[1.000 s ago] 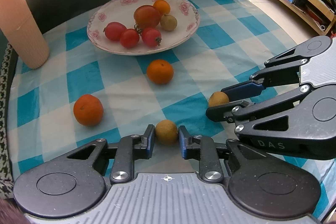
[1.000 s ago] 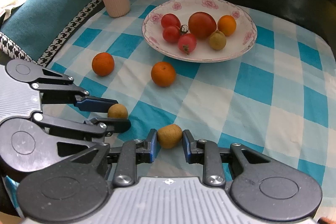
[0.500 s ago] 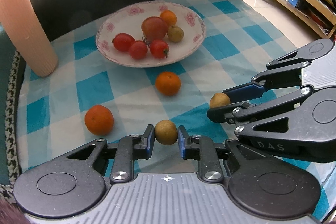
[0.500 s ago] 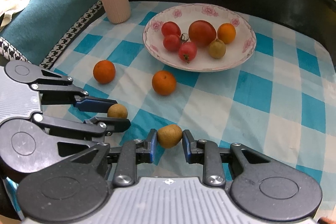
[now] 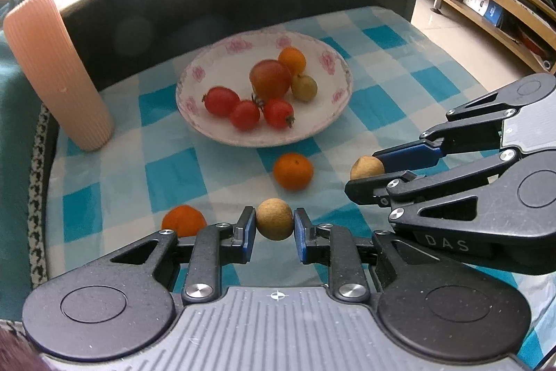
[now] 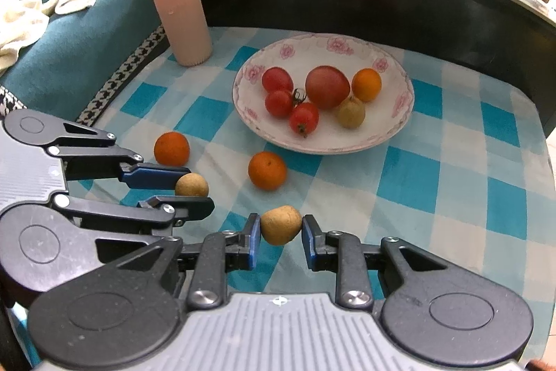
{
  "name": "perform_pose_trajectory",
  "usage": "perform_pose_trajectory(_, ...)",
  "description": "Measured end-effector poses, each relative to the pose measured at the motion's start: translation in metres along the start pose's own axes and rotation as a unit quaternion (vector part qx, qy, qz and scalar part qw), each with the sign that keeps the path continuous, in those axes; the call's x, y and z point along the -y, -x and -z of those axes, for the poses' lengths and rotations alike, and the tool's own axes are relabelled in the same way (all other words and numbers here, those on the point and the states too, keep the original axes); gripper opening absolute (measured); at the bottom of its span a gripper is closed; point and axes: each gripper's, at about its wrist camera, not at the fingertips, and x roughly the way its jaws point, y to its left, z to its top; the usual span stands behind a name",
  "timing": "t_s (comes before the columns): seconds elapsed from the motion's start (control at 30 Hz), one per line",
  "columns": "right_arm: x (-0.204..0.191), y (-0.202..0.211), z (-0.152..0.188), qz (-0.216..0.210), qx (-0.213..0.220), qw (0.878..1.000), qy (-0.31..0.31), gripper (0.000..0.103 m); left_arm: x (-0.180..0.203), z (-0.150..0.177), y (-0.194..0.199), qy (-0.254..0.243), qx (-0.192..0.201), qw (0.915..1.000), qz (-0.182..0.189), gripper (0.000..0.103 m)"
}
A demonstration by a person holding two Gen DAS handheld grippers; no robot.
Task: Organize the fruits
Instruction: 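Carry the brown fruits with both grippers over the plate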
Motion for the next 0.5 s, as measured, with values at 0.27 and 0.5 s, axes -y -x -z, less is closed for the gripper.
perform_pose_trajectory(0.27,0.008,0.008,-0.016,0.008,0.025,1.000,-0.014,0.041,-0.006,-0.023,0.002,0.014,0.018,0.9997,-0.001,0.029)
perform_pose_trajectory(0.5,0.021,0.007,-0.037,0.017,0.044,0.998,-0.035,0.041,-0.011,-0.046,-0.004,0.015,0.029,0.9994,-0.007,0.029)
